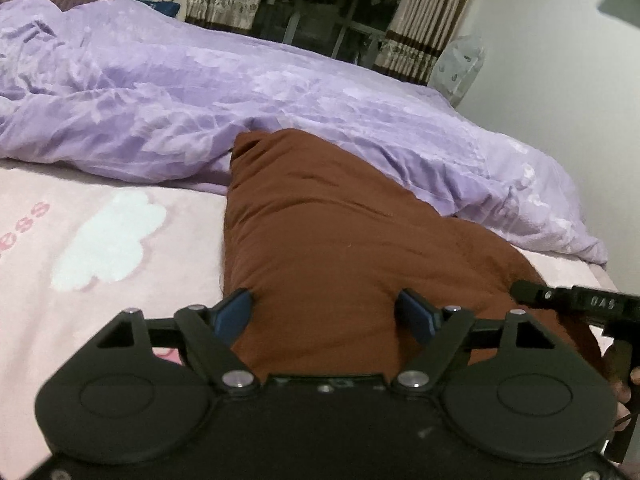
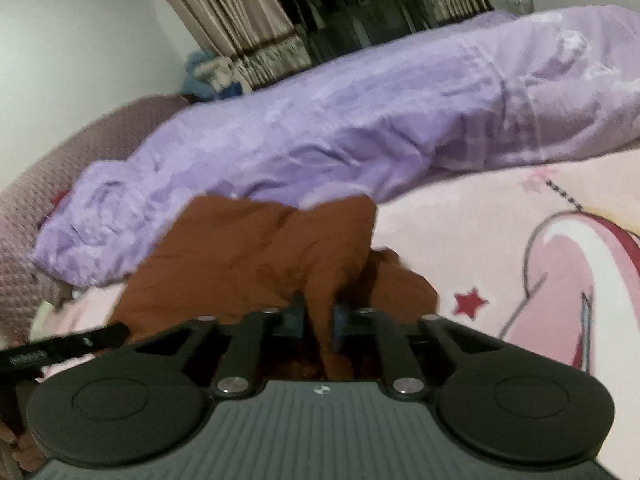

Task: Fold large clothes

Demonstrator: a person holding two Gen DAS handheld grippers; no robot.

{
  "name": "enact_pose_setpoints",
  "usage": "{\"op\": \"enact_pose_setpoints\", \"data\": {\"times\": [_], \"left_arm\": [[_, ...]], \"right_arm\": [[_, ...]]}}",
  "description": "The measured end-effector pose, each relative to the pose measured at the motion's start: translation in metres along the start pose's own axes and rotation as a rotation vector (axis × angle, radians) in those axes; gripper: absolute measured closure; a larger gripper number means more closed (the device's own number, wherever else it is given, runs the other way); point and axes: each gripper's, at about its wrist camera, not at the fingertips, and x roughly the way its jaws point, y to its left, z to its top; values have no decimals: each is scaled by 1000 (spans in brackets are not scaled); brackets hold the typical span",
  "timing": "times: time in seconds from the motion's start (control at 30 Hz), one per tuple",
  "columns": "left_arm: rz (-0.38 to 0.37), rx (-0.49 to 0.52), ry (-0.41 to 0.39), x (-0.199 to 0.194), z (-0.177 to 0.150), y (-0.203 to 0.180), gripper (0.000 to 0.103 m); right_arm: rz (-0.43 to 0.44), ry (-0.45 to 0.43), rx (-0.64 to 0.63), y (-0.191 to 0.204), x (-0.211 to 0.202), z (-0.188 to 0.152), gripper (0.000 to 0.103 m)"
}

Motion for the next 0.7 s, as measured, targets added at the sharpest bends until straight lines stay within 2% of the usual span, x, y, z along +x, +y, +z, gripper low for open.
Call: {"op": "enact_pose_setpoints", "data": {"times": [0.13, 0.23, 0.33, 0.47, 0.57, 0.63, 0.7], "left_arm": [[15, 24, -44, -10, 7, -9, 27], [39, 40, -28, -4, 10, -17, 27], [55, 58, -4, 9, 5, -21, 23], [85, 108, -8, 14, -1, -28, 22], [84, 85, -7, 8, 3, -26, 24], [71, 91, -25, -4, 4, -27, 26], [73, 129, -55, -23, 2, -33, 26]], "right_arm": [[-25, -93, -82, 20, -9, 19, 94], [-47, -62, -76, 17, 6, 25, 94], [-113, -2, -78, 1, 31, 10, 94], [-80, 4, 0, -17, 36, -3, 92], [-89, -1, -13, -11, 26, -1, 81], [-100, -33, -32, -3, 9, 1, 68], [-112, -77, -58, 8, -17, 2, 68]]}}
